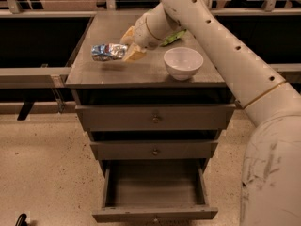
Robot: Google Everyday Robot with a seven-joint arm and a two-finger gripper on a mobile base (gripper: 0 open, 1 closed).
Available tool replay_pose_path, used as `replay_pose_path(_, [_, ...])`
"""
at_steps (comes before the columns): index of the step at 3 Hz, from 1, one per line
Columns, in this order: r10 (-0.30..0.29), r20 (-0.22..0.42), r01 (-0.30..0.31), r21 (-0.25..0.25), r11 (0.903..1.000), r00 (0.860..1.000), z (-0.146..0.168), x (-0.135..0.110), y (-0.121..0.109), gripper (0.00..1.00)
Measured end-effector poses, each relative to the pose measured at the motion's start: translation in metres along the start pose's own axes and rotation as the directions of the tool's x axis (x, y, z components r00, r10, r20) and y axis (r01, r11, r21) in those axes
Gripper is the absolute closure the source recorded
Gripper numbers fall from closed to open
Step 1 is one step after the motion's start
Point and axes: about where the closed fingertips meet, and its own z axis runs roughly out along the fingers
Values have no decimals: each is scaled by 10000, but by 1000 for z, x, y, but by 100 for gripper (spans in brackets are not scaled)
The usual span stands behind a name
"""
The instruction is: Pick redbull can from bottom drawer and place on counter
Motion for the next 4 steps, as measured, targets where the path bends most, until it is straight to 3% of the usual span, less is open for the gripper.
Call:
replay_pose_path(1, [80, -54, -81, -118, 9999, 10000, 2, 0, 1, 13])
replay_pose_path(2, [80, -54, -81, -119, 9999, 10000, 2, 0, 1, 0])
replay_pose_path(3, [221, -348, -230, -275, 9994, 9991, -3, 5, 2, 0])
replay_pose_path(4, [960, -1796, -973, 17, 9953, 9790, -33, 21, -4, 0])
